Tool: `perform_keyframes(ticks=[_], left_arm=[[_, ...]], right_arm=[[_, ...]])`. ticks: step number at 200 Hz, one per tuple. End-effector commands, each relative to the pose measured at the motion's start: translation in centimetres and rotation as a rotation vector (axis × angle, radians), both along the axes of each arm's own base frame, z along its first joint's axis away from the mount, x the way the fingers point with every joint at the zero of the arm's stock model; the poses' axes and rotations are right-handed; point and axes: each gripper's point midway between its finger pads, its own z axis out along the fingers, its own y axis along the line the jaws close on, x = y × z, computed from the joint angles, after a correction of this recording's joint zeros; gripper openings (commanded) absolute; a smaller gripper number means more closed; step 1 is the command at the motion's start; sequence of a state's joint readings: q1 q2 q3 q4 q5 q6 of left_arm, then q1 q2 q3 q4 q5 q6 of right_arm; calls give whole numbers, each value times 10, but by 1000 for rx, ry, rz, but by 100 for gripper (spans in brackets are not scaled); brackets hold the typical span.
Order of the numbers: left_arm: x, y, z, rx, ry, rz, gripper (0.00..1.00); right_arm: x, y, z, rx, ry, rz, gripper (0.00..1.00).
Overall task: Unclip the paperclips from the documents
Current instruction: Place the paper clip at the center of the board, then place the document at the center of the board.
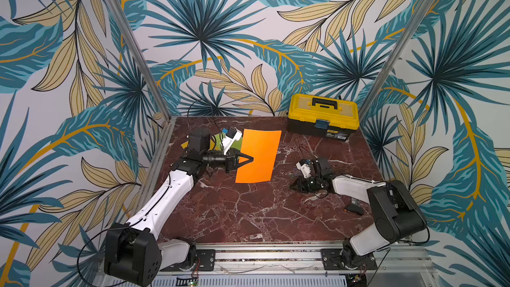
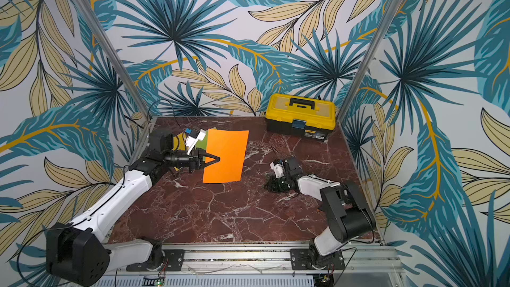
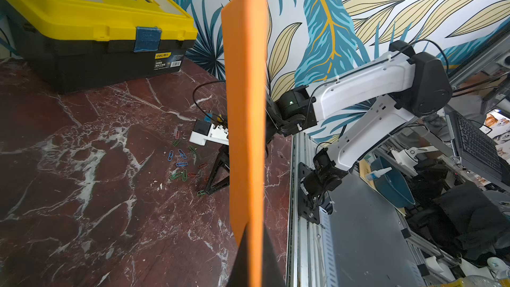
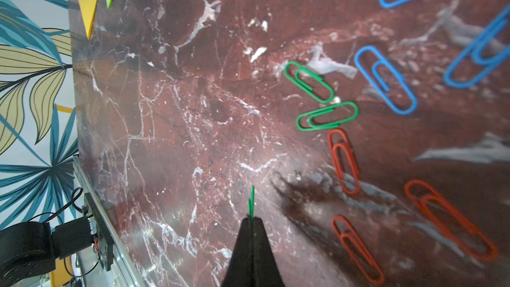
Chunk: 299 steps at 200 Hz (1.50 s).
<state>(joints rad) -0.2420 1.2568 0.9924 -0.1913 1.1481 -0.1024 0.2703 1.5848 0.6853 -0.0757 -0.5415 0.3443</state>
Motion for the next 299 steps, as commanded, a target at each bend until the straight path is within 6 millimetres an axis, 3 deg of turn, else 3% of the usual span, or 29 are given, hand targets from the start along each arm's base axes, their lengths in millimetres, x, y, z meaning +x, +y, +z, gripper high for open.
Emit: perform_keyframes(ticks=[1, 126, 164, 221, 262, 299], left_arm=[[-1, 2, 3, -4, -24, 5, 0], [0, 2, 0, 1, -14, 11, 0], [5, 3, -3, 15, 2, 46, 0], [34, 12, -34, 81, 104, 259, 0], [51, 23, -64, 111, 188, 412, 0], [63, 30, -84, 144, 246, 490, 0]], right_arm=[[-3, -11, -12, -56, 48, -39, 4], [-3, -20, -8, -101, 45, -60, 19], [-3, -22, 6, -104, 8, -63, 23], [-4, -22, 30, -98, -31, -54, 30], [-4, -19, 51, -70, -73, -40, 45], [-7, -19, 64, -61, -101, -32, 51]])
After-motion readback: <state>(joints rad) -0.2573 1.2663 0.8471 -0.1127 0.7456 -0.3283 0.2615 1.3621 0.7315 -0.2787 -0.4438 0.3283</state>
